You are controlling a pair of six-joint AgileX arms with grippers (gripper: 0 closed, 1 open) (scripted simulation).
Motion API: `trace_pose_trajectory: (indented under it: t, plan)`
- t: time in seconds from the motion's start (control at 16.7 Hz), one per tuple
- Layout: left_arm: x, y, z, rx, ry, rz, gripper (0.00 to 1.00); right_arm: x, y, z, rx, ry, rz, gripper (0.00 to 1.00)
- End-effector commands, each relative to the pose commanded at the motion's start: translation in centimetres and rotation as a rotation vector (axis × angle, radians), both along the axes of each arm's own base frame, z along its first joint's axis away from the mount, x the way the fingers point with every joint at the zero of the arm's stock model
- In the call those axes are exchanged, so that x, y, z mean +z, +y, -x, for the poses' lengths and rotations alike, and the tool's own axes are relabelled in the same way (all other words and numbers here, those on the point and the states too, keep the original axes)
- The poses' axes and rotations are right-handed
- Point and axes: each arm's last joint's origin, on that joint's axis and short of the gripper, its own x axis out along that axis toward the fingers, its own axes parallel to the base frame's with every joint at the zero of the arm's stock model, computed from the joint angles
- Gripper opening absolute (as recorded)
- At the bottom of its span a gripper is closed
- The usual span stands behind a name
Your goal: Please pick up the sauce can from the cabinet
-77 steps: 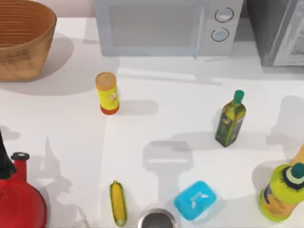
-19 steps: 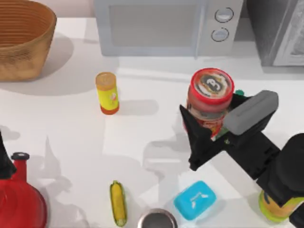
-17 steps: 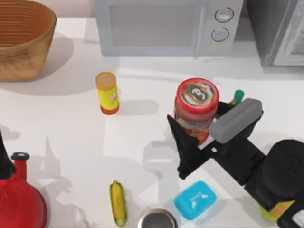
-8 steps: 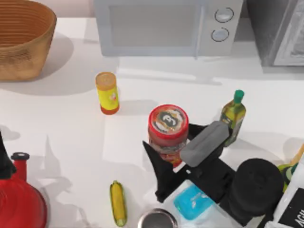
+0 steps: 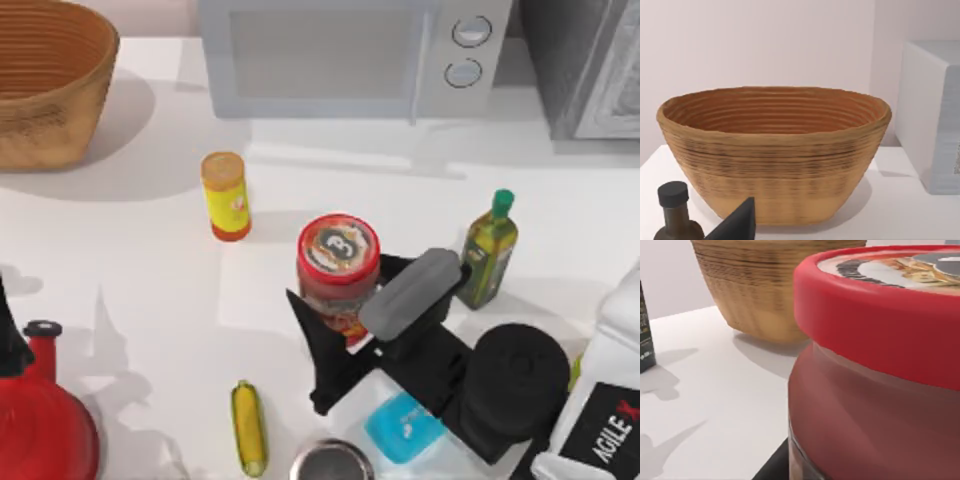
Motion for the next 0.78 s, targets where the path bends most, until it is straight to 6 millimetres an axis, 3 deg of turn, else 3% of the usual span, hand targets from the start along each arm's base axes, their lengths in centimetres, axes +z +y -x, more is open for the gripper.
trace_pose_trajectory:
  t: [0.24, 0.54, 0.78]
  plan:
    - [0.0, 0.0, 0.0, 0.000, 0.000, 0.000, 1.00, -1.2, 2.7, -2.4, 0.009, -0.013, -0.010, 0.00]
    - [0.0, 0.0, 0.0, 0.000, 0.000, 0.000, 1.00, -1.7, 3.1, -2.9, 0.011, -0.009, -0.004, 0.00]
    - [0.0, 0.0, 0.0, 0.000, 0.000, 0.000, 1.00, -1.7, 3.1, -2.9, 0.011, -0.009, -0.004, 0.30]
